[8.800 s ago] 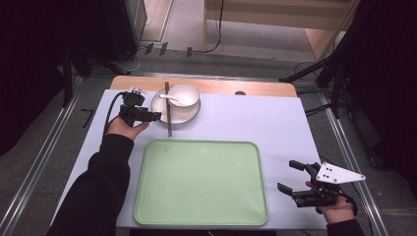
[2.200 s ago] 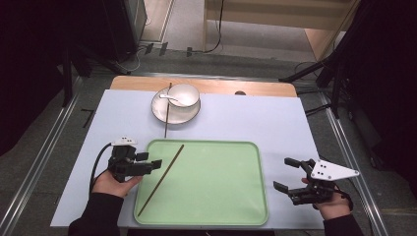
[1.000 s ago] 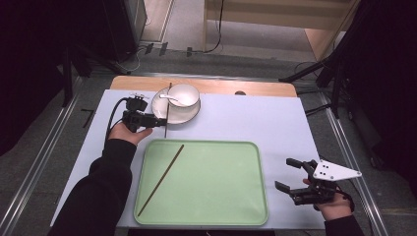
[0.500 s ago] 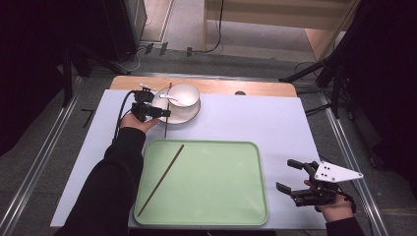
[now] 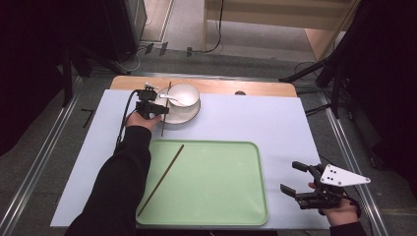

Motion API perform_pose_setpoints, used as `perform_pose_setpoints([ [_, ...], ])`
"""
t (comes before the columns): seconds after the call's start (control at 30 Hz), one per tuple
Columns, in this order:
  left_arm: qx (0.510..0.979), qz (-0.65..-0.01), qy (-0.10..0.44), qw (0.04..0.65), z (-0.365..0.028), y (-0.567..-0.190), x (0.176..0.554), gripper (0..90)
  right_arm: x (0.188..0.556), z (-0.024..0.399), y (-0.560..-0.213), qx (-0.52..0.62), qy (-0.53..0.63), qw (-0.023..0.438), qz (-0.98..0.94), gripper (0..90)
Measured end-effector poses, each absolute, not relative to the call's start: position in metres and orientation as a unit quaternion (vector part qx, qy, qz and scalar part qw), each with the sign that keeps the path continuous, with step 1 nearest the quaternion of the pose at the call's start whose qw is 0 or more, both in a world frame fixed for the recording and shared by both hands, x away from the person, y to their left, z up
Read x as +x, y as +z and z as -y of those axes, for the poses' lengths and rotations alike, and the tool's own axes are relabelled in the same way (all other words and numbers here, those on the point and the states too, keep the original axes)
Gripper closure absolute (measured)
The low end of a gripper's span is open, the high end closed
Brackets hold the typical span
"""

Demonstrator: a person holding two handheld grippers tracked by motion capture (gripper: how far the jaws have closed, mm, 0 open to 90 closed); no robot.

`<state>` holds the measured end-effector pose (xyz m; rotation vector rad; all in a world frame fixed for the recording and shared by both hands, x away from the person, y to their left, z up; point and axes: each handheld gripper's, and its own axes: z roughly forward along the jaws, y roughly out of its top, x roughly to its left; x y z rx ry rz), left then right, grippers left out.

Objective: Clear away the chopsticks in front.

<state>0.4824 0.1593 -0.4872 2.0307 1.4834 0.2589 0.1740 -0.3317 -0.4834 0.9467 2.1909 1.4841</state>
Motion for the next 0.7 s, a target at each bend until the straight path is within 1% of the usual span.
perform_pose_setpoints([
  [0.1,0.754,-0.576,0.086,0.305,-0.162,-0.489,0.486,76.6,0.173,0.333,-0.484,0.333,0.521,0.166,-0.768,14.5],
  [0.13,0.753,-0.577,0.083,0.304,-0.163,-0.49,0.486,76.6,0.173,0.333,-0.484,0.333,0.521,0.166,-0.768,14.5],
  [0.23,0.746,-0.588,0.08,0.302,-0.163,-0.492,0.487,82.7,0.173,0.333,-0.483,0.332,0.522,0.167,-0.768,14.5],
  [0.33,0.744,-0.592,0.077,0.301,-0.162,-0.492,0.488,85.5,0.173,0.333,-0.483,0.332,0.521,0.17,-0.768,14.5],
  [0.53,0.738,-0.6,0.078,0.299,-0.163,-0.488,0.487,85.9,0.173,0.332,-0.482,0.331,0.522,0.171,-0.767,14.5],
  [0.7,0.727,-0.604,0.08,0.315,-0.176,-0.473,0.484,86.1,0.174,0.332,-0.483,0.332,0.521,0.169,-0.768,14.5],
])
